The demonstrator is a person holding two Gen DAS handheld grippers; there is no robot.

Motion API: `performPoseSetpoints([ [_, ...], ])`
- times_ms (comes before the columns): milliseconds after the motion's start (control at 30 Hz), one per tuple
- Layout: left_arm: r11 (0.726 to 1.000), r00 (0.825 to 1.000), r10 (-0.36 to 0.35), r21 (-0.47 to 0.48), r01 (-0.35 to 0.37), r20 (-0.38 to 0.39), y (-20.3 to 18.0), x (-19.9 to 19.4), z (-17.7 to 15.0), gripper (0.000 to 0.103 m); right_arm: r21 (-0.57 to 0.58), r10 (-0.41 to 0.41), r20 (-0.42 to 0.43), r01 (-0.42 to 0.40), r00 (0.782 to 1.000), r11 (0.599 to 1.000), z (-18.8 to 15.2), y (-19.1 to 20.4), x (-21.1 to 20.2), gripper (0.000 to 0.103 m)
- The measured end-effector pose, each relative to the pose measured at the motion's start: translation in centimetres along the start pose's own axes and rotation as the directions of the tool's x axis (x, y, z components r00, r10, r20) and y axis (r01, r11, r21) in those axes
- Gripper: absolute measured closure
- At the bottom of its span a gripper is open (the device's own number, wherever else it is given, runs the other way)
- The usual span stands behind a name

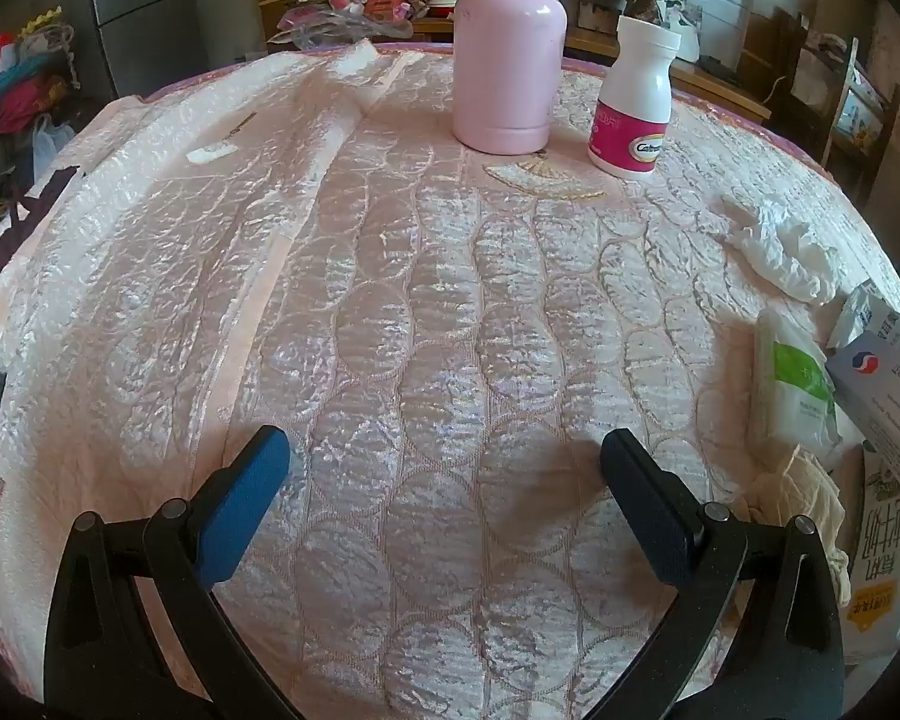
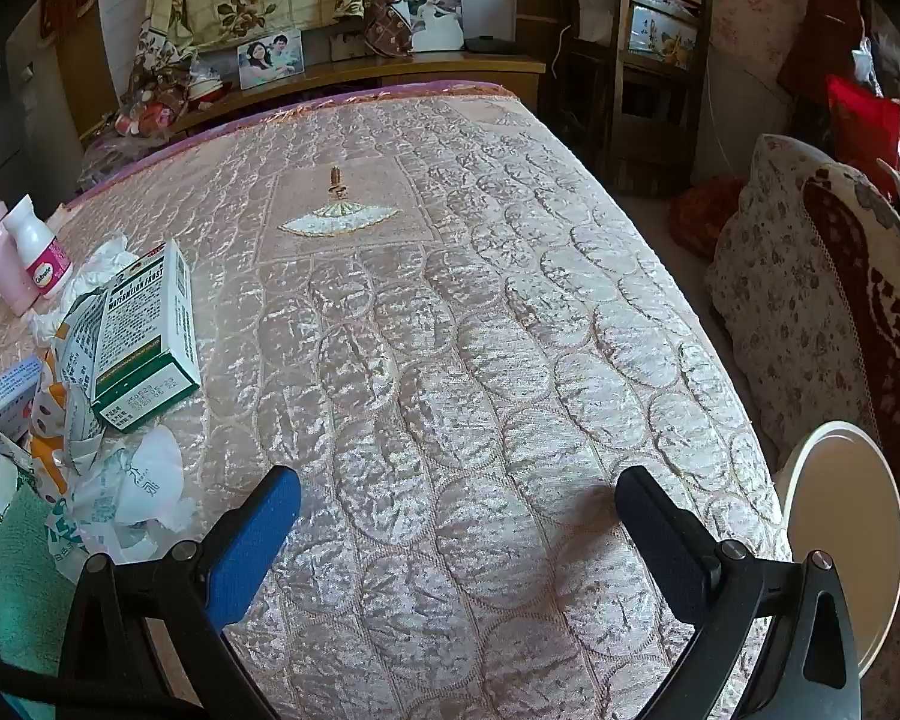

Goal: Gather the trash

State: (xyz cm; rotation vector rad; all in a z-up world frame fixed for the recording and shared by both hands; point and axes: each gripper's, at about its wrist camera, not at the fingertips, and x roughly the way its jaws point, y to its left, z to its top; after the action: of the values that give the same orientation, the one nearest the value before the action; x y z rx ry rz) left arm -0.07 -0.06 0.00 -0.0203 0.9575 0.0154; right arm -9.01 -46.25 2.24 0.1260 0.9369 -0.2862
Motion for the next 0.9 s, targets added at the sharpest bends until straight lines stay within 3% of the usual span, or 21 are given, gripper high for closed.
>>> performPoseSetpoints([
  [200,1.0,0.999,-0.001,0.006,0.001,-0.037,-0.3,-1.5,-1.3,0.001,0.0,0.0,0.0,0.0,1.0,1.0,0.0,0.0,0.0,0.0],
  [333,1.0,1.0,-0.004,0.012,0.004,0.01,-0.6,-4.3,-2.5,0.001,-0.001,0.003,-0.003,-0.003,1.0,1.0,-0.1,0.0,-0.1,0.0],
  [433,1.0,0.998,-0.017,0.011,0.016,0.058,-1.3,-7.1,-3.2,0.001,-0.04,0.03,-0.067,-0.033,0.997,0.999,0.0,0.1,-0.3,0.0],
  [533,0.999,0.993,-0.038,0.03,0.034,0.11,-2.1,-10.0,-4.1,0.001,-0.033,0.035,-0.078,-0.037,0.996,0.999,-1.4,-0.7,-2.5,0.001],
  [733,0.996,0.974,-0.087,0.054,0.077,0.211,-4.7,-15.4,-5.6,0.001,-0.011,0.07,0.076,-0.069,0.995,0.998,-4.6,0.2,-10.3,0.001],
  [900,0.989,0.948,-0.146,0.075,0.13,0.283,-7.2,-19.9,-6.7,0.001,-0.025,0.115,0.22,-0.113,0.969,0.993,-5.3,2.6,-17.2,0.001],
])
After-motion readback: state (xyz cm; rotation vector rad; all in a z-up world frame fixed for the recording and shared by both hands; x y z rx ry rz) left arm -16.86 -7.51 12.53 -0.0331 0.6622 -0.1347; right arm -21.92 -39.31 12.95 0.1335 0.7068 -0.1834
